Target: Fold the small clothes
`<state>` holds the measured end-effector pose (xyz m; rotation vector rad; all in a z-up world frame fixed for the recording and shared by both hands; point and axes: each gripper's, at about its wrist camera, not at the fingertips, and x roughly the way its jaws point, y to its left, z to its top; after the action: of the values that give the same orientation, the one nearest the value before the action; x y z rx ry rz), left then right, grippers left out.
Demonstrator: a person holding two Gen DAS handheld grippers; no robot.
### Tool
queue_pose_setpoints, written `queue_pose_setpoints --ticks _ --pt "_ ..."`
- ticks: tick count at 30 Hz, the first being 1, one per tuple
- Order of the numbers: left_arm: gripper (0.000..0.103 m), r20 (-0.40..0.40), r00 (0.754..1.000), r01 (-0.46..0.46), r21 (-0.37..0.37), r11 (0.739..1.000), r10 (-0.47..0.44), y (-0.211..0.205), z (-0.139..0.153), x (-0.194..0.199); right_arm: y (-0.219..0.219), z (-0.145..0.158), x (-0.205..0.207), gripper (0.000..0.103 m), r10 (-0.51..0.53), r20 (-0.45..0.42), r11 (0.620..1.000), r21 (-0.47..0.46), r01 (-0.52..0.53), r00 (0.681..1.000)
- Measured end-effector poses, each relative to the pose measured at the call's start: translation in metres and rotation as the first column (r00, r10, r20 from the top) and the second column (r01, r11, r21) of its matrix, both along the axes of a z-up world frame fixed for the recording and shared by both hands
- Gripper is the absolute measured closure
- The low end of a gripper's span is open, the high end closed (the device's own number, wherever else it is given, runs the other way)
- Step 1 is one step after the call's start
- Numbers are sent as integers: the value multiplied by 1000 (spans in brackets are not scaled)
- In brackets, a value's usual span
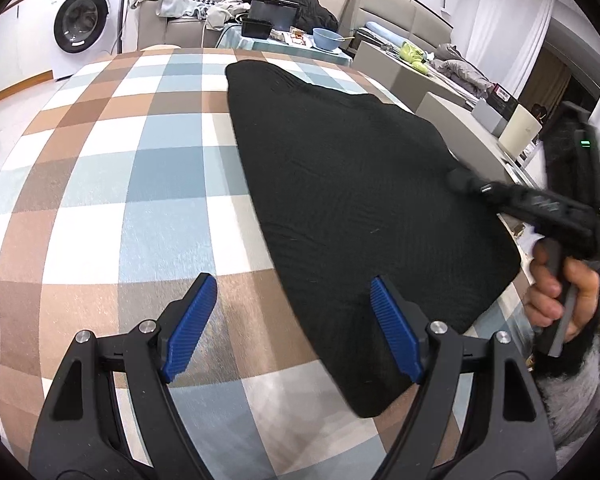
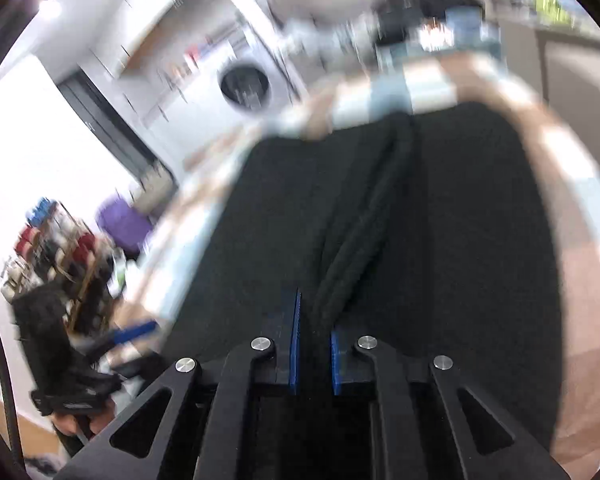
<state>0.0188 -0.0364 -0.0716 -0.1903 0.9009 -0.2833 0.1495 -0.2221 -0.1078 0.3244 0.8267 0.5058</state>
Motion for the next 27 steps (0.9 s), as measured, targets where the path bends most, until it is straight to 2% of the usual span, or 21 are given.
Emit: queue_pose_setpoints --ticks 3,6,11,14,16,17,19,21,24,27 --pt "26 4 1000 -3 0 1000 3 -1 -1 3 -5 -3 -1 91 -35 -45 996 -82 31 998" --pt "26 5 1000 -10 13 1000 10 -5 -4 9 -10 -25 5 86 -62 -134 993 -112 47 989" --pt "27 -9 1000 -9 -18 1000 9 -11 -9 23 -22 -11 -17 72 -75 -69 989 -134 65 995" --pt "40 -21 1000 -7 -32 999 7 -16 -12 34 -41 0 -28 64 -134 -25 978 -167 128 991" --pt "63 -36 999 -3 -44 999 2 -21 -16 43 -57 3 -33 63 -174 -16 969 -183 168 985" --pt "66 -43 999 -10 -53 999 7 -22 -18 47 -64 4 -35 63 -192 -15 965 -186 186 981" --pt "81 -26 999 -43 -62 997 42 -22 -18 49 -77 4 -38 63 -218 -20 959 -189 211 976" --pt "89 -16 998 -55 -65 996 54 -20 -19 51 -86 2 -40 63 -231 -27 955 -199 221 973" --pt "94 -2 997 -80 -86 993 80 -15 -18 50 -84 -8 -38 63 -228 -51 948 -239 209 972" --pt "95 14 994 -108 -64 992 109 -12 -18 45 -75 -21 -35 63 -188 -76 951 -263 162 979"
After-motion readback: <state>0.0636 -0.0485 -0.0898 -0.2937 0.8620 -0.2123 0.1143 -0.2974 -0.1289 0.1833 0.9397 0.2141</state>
